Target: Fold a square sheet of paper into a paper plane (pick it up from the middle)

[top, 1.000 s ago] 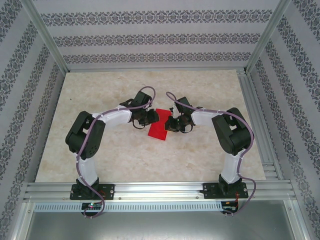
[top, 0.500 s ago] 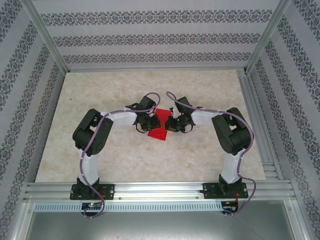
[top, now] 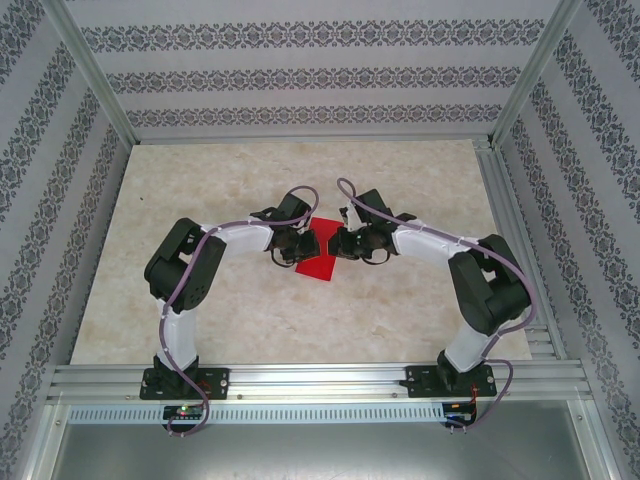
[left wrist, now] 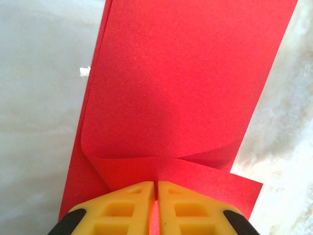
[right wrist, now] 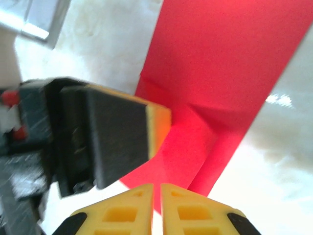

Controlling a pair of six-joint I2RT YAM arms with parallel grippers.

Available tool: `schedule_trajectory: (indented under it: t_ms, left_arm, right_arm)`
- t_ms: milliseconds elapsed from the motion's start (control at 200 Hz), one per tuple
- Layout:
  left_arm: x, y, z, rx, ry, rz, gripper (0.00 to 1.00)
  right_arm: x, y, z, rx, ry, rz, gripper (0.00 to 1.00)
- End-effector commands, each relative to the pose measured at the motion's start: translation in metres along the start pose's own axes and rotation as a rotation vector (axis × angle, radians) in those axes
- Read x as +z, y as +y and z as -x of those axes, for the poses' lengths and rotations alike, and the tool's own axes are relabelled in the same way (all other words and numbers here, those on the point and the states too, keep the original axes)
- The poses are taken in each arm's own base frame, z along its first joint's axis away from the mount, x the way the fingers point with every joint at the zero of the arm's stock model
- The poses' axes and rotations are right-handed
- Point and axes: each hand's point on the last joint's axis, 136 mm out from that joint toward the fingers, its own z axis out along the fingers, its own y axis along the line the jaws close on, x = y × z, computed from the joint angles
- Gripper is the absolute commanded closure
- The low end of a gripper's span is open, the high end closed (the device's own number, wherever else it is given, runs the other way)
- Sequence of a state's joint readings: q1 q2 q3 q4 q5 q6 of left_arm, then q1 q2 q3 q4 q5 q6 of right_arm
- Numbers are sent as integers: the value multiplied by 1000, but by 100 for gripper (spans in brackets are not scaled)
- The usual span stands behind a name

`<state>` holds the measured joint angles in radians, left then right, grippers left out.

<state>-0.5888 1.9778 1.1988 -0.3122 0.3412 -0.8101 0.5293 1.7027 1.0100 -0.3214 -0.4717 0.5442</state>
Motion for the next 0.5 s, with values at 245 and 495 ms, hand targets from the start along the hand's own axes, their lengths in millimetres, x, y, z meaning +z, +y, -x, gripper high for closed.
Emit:
schedule_trajectory:
  t_ms: [245,495]
  left_arm:
    - [13,31,-20,-50,43,93,87]
    - [13,31,-19,-51,41,96,87]
  right_arm:
    - [29,5,-40,-2,119,-32,87]
    - [40,-7,-44,15,140,-73,87]
